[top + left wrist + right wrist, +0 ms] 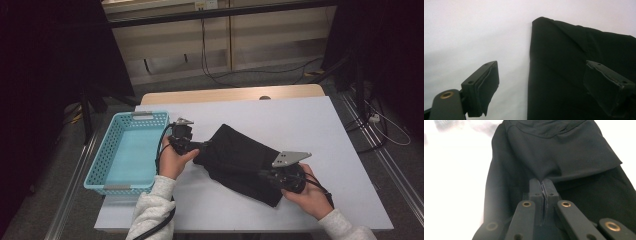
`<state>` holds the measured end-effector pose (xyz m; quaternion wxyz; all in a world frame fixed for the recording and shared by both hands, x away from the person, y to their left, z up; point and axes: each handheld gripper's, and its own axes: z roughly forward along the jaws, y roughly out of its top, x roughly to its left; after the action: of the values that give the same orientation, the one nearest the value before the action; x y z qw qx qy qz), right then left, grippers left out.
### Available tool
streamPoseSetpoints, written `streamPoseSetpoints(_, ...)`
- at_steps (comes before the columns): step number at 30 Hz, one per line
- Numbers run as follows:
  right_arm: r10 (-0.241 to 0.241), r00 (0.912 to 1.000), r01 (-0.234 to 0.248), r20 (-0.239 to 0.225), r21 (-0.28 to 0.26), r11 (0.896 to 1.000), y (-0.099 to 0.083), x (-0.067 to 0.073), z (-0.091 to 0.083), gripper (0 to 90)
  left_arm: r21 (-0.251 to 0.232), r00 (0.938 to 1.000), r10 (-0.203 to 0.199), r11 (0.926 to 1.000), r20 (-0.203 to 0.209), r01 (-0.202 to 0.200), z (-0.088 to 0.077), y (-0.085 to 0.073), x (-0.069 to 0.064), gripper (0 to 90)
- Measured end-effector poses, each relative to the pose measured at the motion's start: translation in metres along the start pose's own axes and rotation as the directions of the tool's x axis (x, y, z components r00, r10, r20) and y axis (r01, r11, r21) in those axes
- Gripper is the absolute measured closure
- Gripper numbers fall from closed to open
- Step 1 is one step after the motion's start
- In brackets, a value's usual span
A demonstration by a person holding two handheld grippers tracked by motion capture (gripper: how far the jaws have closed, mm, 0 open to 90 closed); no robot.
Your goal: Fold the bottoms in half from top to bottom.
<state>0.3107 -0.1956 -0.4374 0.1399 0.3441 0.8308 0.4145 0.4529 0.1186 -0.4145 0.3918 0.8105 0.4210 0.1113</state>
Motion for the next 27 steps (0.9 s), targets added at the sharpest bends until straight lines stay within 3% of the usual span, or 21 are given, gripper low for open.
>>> streamPoseSetpoints(27, 0.013, 0.9999, -0.013, 0.005, -0.001, 1.0, -0.011, -0.001, -0.017, 88.5, 0.004, 1.0, 0.002, 1.0, 0.006, -0.002, 0.004, 0.002, -0.001, 13.8)
